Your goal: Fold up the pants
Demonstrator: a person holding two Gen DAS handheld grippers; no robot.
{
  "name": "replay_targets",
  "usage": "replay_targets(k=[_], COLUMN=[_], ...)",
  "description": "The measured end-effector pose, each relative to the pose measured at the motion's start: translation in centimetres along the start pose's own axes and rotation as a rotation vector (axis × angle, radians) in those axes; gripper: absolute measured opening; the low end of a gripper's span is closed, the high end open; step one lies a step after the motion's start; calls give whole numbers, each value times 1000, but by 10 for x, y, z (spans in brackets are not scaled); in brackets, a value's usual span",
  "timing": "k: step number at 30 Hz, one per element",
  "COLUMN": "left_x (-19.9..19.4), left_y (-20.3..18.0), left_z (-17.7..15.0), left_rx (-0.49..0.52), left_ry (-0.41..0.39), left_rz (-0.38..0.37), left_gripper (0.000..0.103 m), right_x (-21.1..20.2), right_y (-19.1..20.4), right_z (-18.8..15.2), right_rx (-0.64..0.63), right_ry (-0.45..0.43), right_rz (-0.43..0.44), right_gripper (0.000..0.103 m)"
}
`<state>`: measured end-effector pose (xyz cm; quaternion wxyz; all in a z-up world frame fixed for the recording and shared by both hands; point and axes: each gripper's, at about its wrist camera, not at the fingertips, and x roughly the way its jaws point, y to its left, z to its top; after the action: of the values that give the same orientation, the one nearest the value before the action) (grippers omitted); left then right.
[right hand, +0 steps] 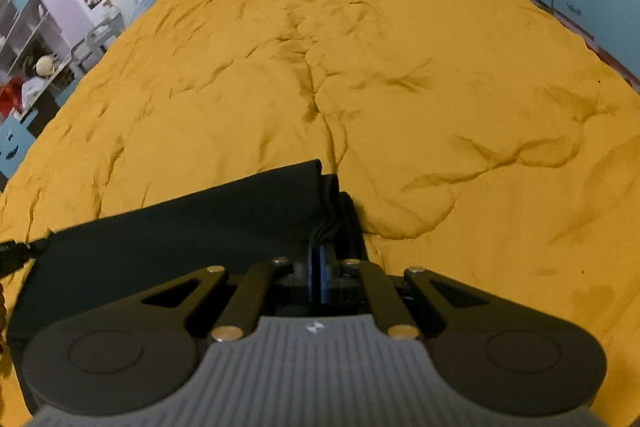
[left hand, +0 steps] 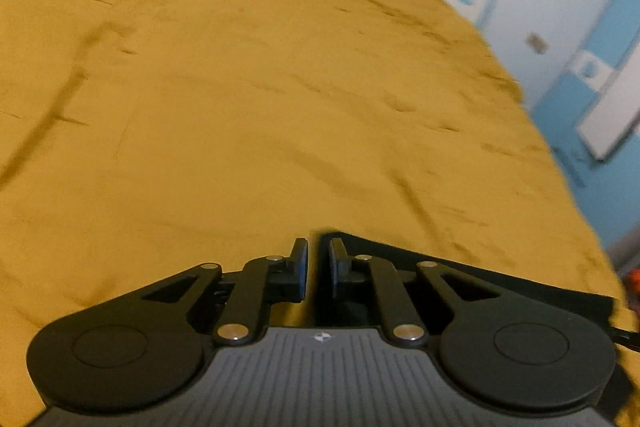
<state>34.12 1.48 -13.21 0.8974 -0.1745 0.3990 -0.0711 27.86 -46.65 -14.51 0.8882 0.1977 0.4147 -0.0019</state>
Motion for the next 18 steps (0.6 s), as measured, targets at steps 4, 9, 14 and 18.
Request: replay_targets(k=[4, 9, 14, 18], left_x=[-23, -60, -77, -73], left_y=[17, 12, 24, 31], left_z=[3, -10, -32, -51], left_rx=[-89, -64, -165, -269], left_ry=[17, 84, 155, 187], left_rz=[-22, -89, -190, -259], left_gripper=[13, 52, 66, 69], right_x=[-8, -40, -62, -68], right_y=[-5, -4, 21, 39], right_z=[1, -11, -40, -69], right_rx=[43, 96, 43, 22], right_ry=[-17, -65, -83, -111], right_rz=[-68, -12, 10, 7], right_gripper=[17, 17, 22, 22])
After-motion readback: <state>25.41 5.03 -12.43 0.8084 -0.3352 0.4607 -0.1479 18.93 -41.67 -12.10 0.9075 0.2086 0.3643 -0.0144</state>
